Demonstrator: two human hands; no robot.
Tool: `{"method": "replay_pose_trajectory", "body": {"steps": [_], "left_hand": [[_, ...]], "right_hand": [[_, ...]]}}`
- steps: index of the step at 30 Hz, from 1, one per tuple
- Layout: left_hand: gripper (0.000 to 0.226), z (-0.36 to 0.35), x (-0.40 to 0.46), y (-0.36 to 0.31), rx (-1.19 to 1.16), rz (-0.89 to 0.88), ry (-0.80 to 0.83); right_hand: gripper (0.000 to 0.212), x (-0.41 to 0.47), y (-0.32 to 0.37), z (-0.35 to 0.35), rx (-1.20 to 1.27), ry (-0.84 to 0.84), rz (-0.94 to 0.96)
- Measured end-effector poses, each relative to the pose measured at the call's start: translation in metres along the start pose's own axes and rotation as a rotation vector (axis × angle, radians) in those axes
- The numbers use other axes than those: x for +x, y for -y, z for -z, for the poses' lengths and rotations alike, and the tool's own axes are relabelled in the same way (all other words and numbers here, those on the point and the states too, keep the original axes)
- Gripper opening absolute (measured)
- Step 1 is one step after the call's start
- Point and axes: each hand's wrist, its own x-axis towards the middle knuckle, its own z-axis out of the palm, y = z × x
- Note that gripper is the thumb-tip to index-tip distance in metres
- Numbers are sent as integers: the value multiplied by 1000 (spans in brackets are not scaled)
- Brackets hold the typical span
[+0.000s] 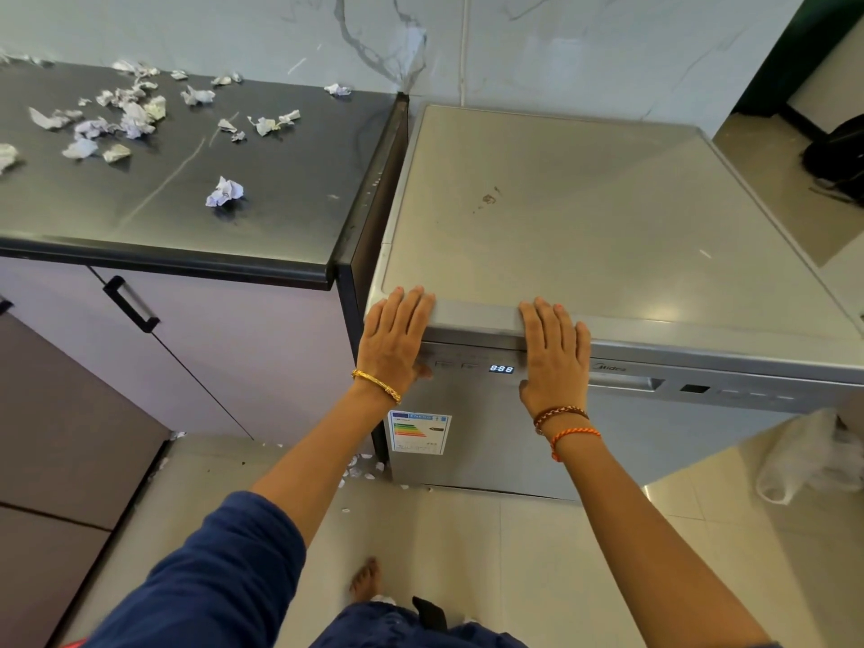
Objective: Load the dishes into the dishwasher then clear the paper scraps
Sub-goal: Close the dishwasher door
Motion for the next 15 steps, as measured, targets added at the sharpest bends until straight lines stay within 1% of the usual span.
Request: {"method": "replay_pose_trajectory", "body": {"steps": [10,15], "left_hand": [[123,-6,1,-1,16,23,-38],[125,-13,0,1,15,29,-72]], "right_hand": [[116,-1,-1,-7,27,-70,0],[120,-1,-2,-8,38,-92,20]]}}
